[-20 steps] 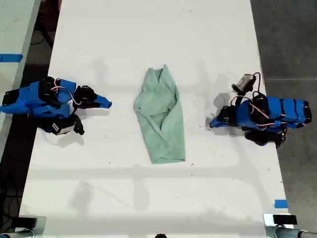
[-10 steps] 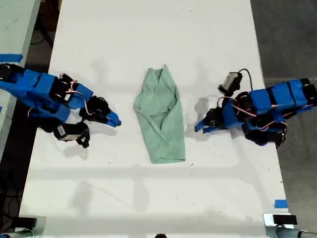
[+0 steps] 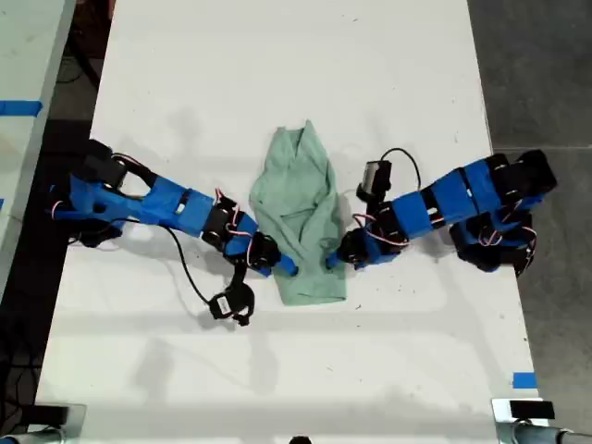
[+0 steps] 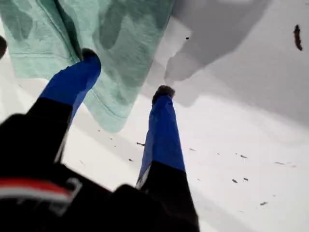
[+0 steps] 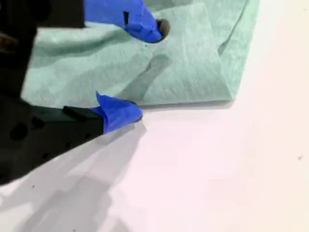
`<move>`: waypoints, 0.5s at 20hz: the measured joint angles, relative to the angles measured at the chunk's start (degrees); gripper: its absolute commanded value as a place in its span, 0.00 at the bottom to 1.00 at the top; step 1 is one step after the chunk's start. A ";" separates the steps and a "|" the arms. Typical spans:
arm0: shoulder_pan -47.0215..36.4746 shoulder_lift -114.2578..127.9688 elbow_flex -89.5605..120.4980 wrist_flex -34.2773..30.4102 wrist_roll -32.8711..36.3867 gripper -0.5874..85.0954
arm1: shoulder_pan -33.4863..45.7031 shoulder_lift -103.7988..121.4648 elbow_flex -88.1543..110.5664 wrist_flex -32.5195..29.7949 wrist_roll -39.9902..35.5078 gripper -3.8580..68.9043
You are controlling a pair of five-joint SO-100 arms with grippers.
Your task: Fold t shirt
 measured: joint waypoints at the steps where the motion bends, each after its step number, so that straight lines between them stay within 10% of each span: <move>1: 0.00 -2.99 -2.20 -0.18 -0.26 0.18 | -0.09 -2.46 0.00 -1.23 0.35 0.37; 3: -0.09 -9.58 -9.58 -0.35 1.05 0.05 | -0.44 -6.59 -3.25 -2.55 0.18 0.34; 5: -0.18 -15.21 -16.87 -1.14 4.48 0.00 | -1.05 -11.87 -9.76 -2.72 -0.79 0.06; 10: 0.18 -15.73 -19.51 1.76 5.45 0.00 | -2.46 -21.80 -25.84 1.85 -1.76 0.06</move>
